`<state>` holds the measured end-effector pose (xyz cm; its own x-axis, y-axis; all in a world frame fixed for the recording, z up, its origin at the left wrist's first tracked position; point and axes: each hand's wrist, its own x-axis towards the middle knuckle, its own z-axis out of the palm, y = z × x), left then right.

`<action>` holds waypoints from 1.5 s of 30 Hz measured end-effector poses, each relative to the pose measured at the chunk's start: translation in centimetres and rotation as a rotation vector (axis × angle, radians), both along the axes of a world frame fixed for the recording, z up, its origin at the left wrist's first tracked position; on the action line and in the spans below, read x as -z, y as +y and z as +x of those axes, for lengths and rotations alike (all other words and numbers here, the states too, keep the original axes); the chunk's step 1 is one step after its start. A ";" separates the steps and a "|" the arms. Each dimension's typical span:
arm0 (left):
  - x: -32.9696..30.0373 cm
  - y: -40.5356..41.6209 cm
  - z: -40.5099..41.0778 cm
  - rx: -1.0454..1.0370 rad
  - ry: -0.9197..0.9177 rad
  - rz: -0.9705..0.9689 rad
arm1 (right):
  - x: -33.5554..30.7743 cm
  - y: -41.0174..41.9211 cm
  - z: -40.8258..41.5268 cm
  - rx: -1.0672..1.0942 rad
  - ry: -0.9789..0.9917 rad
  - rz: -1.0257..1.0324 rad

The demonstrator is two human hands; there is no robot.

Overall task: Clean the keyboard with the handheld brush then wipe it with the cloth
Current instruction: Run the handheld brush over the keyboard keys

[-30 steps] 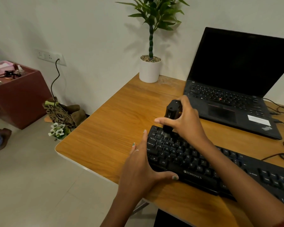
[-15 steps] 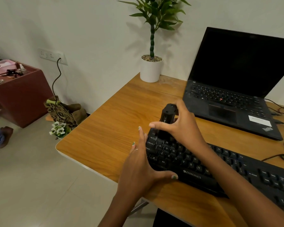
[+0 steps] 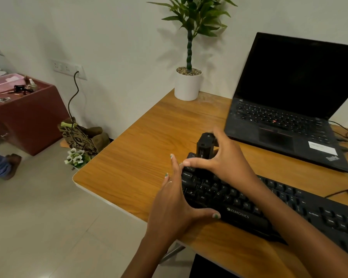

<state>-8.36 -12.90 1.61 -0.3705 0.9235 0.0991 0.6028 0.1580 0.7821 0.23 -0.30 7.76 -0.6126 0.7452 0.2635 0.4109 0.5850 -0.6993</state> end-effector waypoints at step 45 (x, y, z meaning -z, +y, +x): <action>0.3 -0.2 0.0 0.006 0.040 0.001 | 0.0 -1.6 -0.2 0.078 0.020 0.079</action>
